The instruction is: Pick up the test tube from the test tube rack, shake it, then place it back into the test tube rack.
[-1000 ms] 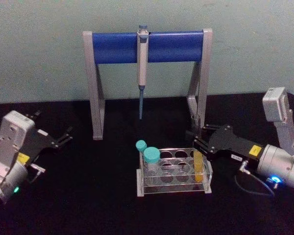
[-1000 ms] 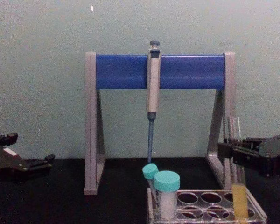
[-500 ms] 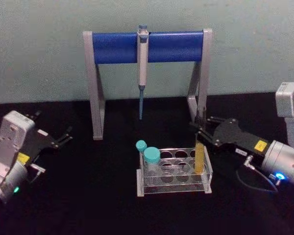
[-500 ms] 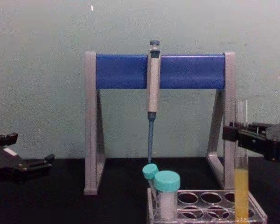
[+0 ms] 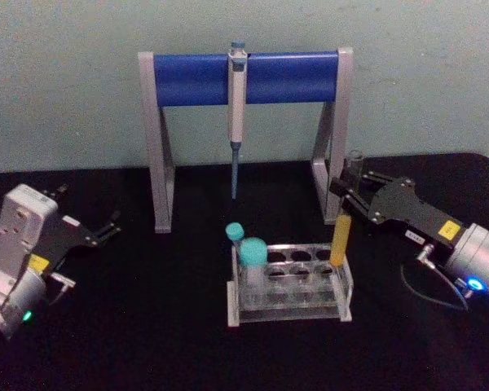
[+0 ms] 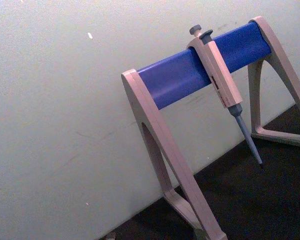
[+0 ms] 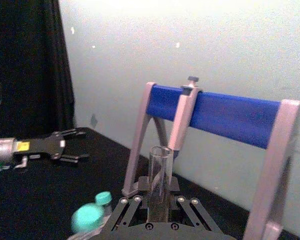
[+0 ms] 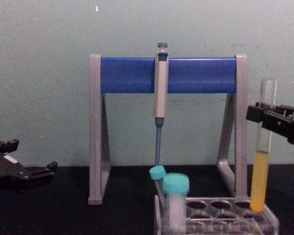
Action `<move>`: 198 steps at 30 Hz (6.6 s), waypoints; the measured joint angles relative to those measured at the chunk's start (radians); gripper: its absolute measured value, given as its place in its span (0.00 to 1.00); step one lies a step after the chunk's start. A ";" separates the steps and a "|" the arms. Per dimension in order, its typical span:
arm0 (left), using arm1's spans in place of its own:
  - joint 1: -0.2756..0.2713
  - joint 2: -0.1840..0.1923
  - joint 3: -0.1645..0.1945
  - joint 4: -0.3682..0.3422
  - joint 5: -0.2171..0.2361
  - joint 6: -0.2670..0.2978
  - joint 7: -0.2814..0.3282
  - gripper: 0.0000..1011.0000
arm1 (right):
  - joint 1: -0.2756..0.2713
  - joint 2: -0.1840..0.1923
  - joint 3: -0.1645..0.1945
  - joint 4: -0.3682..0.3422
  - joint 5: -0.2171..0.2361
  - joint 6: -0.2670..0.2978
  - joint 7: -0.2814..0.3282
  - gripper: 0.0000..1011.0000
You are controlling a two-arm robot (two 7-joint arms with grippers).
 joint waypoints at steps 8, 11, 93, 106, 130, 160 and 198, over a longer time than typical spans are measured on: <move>0.000 0.000 0.000 0.000 0.000 0.000 0.000 0.99 | -0.011 -0.018 0.023 0.003 -0.010 -0.024 -0.019 0.23; 0.000 0.000 0.000 0.000 0.000 0.000 0.000 0.99 | -0.013 -0.025 0.030 0.005 -0.013 -0.025 -0.024 0.23; 0.000 0.000 0.000 0.000 0.000 0.000 0.000 0.99 | 0.087 -0.086 0.017 0.109 0.144 -0.075 0.185 0.23; 0.000 0.000 0.000 0.000 0.000 0.000 0.000 0.99 | 0.066 0.016 -0.026 0.043 0.170 0.013 0.203 0.23; 0.000 0.000 0.000 0.000 0.000 0.000 0.000 0.99 | 0.061 -0.039 -0.003 0.026 -0.053 -0.096 -0.001 0.23; 0.000 0.000 0.000 0.000 0.000 0.000 0.000 0.99 | 0.002 0.090 -0.002 -0.055 0.051 0.000 0.070 0.23; 0.000 0.000 0.000 0.000 0.000 0.000 0.000 0.99 | 0.086 0.000 -0.037 0.028 0.078 -0.008 0.146 0.23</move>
